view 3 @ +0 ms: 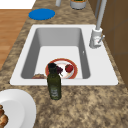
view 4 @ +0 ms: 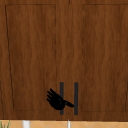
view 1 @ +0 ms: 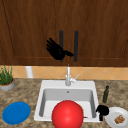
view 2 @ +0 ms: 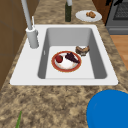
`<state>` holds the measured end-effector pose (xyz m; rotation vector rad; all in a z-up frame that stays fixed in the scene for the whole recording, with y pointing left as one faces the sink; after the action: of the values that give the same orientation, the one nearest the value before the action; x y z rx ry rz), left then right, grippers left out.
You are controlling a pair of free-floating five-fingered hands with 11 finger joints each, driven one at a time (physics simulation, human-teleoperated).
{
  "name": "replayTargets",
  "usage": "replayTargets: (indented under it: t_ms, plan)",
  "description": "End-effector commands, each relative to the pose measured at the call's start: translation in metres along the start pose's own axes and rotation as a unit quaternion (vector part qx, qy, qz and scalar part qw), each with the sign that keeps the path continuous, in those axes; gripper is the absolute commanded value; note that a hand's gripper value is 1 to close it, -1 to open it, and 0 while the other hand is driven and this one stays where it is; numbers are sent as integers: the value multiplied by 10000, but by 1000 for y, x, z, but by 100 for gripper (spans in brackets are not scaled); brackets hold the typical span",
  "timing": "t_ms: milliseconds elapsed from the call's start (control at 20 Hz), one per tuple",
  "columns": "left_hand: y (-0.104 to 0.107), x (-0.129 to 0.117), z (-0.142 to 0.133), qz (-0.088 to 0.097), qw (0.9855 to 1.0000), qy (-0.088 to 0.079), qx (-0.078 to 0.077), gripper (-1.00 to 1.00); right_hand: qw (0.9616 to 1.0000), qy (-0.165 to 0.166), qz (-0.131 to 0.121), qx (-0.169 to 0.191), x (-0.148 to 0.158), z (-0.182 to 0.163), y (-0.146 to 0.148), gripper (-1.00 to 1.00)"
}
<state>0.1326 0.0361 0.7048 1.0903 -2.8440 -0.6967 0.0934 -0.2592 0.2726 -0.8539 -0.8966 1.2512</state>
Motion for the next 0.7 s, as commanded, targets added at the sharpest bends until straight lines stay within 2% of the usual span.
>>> replayTargets:
  t_ms: [0, 100, 150, 200, 350, 450, 500, 650]
  plan:
    - [-10, -10, -1, -183, 9998, -11, 86, -100, 10000, 0, 0, 0, 0, 0, 0, 0]
    - [-12, -19, 6, -82, 9999, 88, 44, -100, 10000, 0, 0, 0, 0, 0, 0, 0]
    - [-13, -35, 14, 56, 9999, 144, 19, -100, 10000, 0, 0, 0, 0, 0, 0, 0]
    - [-10, -38, 17, 43, 9998, 141, 109, -100, 10000, 0, 0, 0, 0, 0, 0, 0]
    - [-27, -46, 27, 48, 9999, 107, -69, -100, 10000, 0, 0, 0, 0, 0, 0, 0]
    - [-39, -61, 31, 50, 9999, 109, -36, -100, 10000, 0, 0, 0, 0, 0, 0, 0]
    - [-48, -66, 30, 16, 9999, 108, -107, -100, 10000, 0, 0, 0, 0, 0, 0, 0]
    - [-69, -77, 31, -145, 9999, 87, -34, -100, 10000, 0, 0, 0, 0, 0, 0, 0]
